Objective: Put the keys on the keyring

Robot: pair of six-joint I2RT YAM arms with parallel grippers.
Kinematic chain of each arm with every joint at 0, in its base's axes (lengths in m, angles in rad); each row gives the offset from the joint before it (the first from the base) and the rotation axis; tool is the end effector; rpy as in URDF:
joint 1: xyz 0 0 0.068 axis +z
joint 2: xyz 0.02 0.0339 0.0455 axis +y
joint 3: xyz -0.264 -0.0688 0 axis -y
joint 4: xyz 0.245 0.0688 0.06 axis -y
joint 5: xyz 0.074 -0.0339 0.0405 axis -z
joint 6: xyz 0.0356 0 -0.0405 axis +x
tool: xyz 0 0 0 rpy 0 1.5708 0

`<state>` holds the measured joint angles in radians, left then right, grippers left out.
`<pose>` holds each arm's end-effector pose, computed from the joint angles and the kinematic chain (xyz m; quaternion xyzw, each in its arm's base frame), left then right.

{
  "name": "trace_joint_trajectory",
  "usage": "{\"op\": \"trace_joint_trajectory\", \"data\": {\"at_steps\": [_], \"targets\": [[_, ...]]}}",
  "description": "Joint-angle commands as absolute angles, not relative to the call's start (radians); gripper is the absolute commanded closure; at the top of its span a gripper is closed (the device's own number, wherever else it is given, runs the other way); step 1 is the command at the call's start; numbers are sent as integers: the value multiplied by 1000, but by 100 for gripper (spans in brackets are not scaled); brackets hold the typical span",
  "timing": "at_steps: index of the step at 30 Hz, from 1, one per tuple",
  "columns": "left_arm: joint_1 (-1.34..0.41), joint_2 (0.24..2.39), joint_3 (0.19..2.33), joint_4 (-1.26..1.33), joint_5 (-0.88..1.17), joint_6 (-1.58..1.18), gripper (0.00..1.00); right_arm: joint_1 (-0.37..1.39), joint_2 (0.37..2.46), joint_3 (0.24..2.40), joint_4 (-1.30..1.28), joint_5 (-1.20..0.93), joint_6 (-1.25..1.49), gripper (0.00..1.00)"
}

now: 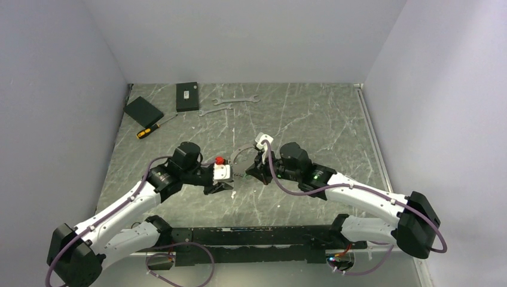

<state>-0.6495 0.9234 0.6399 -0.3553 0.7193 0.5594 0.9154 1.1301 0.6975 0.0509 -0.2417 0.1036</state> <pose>0.1401 -0.1358 0.2531 0.6053 0.5982 -0.3330 0.4060 0.1491 0.2079 0.2636 -0.3867 0.7289 0.3584 0.4367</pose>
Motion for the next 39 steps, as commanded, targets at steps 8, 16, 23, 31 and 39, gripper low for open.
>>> {"op": "trace_joint_trajectory", "data": {"at_steps": [8,16,23,31,39], "targets": [[-576,889,674,-250,839,510,71,919,1105,705,163,-419,12,100],[-545,904,677,-241,848,499,72,919,1142,720,176,-505,9,100],[-538,926,681,-239,903,497,72,920,1170,739,175,-508,9,100],[-537,976,699,-263,958,508,70,920,1188,754,179,-507,9,100],[-537,972,689,-227,951,480,73,921,1203,764,181,-520,9,100]]}}
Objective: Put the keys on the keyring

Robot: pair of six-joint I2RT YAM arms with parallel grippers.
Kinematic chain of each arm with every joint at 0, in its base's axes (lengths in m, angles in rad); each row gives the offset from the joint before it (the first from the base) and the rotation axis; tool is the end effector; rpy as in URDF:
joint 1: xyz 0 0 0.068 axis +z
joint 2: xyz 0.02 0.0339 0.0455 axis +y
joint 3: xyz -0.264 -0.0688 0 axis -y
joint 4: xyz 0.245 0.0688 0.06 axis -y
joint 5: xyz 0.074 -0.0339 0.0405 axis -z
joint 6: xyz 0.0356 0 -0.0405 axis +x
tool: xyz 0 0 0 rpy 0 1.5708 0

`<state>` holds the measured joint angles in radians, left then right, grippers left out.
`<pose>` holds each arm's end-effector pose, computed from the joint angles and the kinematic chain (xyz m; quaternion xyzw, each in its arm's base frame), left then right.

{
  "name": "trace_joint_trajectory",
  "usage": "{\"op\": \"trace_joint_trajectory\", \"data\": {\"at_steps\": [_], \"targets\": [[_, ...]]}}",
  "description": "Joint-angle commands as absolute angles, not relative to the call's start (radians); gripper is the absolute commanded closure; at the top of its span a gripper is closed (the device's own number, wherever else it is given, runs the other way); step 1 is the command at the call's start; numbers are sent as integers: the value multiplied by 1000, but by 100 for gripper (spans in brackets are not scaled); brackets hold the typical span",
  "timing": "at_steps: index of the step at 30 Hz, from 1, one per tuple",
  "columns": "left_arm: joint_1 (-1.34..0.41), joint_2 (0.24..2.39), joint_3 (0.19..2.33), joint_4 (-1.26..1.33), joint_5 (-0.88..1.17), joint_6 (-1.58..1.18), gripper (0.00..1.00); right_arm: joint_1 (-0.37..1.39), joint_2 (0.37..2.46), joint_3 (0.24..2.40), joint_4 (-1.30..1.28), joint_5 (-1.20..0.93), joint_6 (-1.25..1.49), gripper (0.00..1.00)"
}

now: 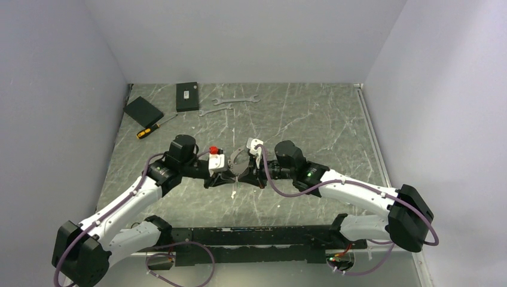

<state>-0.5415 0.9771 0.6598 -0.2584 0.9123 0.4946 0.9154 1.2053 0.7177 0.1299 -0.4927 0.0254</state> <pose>0.1604 -0.1293 0.2607 0.5733 0.5813 -0.3970 0.4193 0.1505 0.2234 0.2614 -0.4685 0.6594 0.4292 0.4020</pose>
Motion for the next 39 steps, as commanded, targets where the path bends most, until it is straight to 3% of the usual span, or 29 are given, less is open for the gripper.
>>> {"op": "trace_joint_trajectory", "data": {"at_steps": [1,20,22,24,26,27,30,32,39], "targets": [[-536,974,692,-230,950,480,74,922,1204,764,181,-519,9,100],[-537,1006,707,-239,981,477,84,925,1209,763,193,-531,9,100],[-536,1006,706,-236,988,479,89,926,1207,762,195,-530,9,100],[-537,1006,710,-242,977,482,100,927,1204,761,195,-527,9,100],[-536,1004,713,-247,954,484,100,927,1202,762,193,-516,9,100],[-535,1001,714,-248,943,483,100,927,1199,761,189,-509,9,97],[-532,991,711,-238,925,479,100,927,1186,752,191,-476,12,72],[-529,986,709,-235,925,479,100,927,1170,744,188,-454,11,63],[-528,983,712,-236,942,481,100,927,1152,725,189,-425,9,67]]}}
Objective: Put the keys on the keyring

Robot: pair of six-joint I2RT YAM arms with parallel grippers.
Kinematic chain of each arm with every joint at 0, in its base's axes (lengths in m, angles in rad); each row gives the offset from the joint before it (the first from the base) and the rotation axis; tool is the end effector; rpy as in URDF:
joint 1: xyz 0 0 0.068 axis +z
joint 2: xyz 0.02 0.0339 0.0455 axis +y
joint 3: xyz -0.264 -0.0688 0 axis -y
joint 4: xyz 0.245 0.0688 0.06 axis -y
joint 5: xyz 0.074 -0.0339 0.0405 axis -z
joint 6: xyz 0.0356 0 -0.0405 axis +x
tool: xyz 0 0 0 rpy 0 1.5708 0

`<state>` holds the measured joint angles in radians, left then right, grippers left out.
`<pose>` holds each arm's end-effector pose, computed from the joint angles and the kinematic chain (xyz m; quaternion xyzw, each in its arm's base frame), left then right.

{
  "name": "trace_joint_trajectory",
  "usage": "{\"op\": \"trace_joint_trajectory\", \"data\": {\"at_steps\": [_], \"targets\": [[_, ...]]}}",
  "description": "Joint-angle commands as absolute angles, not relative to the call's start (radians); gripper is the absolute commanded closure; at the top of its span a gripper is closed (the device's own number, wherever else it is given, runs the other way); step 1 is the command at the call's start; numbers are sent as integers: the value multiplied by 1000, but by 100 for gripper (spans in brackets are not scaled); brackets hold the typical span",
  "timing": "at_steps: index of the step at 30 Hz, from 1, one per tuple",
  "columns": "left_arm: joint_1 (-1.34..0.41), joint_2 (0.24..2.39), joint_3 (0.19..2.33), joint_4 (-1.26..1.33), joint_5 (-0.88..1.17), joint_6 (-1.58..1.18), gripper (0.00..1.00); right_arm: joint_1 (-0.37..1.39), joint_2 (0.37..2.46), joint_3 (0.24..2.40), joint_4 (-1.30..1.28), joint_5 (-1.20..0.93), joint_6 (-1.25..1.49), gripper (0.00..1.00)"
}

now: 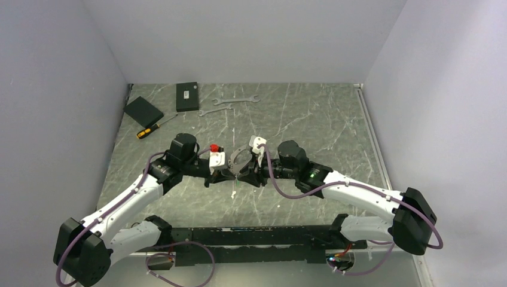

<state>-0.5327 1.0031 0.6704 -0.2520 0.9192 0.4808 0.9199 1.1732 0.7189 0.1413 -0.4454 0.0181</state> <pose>0.1656 -0.1305 0.2600 0.5667 0.5884 -0.4016 0.4139 0.1485 0.2203 0.2706 -0.4606 0.6533 0.4186 0.4310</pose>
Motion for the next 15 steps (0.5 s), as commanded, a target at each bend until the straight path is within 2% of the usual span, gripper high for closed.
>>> {"op": "trace_joint_trajectory", "data": {"at_steps": [1,11,15], "targets": [[-528,983,712,-238,944,482,100,927,1157,727,187,-426,9,67],[-527,969,709,-235,957,477,100,927,1193,736,178,-434,-12,65],[-528,972,710,-238,964,481,100,927,1203,744,172,-423,-29,67]]}}
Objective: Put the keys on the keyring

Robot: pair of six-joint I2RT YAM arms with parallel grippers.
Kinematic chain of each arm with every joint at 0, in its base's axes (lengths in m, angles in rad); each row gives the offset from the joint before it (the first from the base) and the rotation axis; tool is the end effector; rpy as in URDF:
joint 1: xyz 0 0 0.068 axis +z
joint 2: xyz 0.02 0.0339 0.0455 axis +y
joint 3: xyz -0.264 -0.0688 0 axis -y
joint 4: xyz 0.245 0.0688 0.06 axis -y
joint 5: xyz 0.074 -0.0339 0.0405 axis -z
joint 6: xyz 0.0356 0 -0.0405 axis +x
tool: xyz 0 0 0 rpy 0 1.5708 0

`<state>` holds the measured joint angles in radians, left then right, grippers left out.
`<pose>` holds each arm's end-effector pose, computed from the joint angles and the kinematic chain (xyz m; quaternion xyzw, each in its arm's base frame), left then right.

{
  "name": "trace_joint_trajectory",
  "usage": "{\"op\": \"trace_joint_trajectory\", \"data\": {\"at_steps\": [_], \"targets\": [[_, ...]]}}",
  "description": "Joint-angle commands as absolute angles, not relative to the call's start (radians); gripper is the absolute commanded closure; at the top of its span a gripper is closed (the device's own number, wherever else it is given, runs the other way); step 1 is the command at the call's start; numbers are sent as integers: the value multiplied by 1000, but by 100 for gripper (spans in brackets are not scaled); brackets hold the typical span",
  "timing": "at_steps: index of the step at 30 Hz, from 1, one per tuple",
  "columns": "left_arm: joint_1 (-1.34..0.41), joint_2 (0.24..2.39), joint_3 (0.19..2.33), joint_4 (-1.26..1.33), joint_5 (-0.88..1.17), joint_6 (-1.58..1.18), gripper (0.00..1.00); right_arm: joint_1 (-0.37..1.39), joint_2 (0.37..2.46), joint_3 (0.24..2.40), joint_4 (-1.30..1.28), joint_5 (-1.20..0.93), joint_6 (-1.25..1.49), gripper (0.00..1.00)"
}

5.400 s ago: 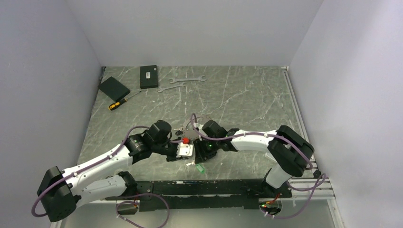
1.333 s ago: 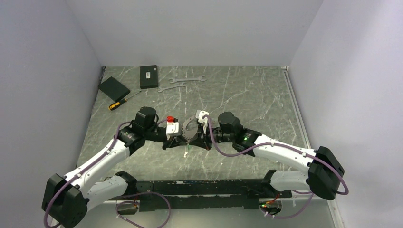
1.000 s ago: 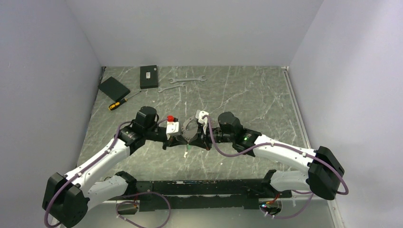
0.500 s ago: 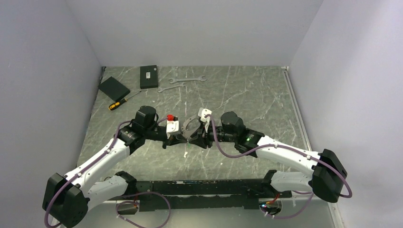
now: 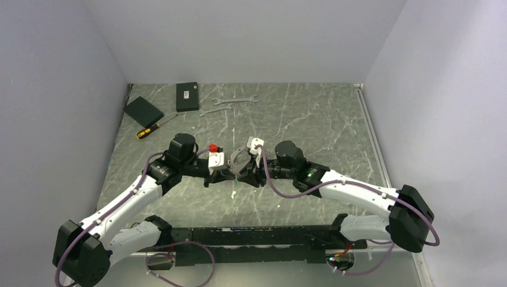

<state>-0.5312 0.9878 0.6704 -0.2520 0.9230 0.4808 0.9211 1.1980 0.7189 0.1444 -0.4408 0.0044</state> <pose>0.1637 -0.1291 0.2630 0.5677 0.5834 -0.4013 0.4198 0.1508 0.2236 0.2648 -0.4655 0.6572 0.4119 0.4264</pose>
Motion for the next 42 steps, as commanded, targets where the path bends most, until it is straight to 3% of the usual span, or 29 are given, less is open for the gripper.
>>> {"op": "trace_joint_trajectory", "data": {"at_steps": [1,25,42], "targets": [[-528,972,711,-241,963,482,100,927,1203,744,171,-420,-32,69],[-528,980,712,-240,970,479,100,927,1223,760,198,-465,-25,77],[-528,993,715,-249,977,482,100,927,1225,770,195,-467,-29,74]]}}
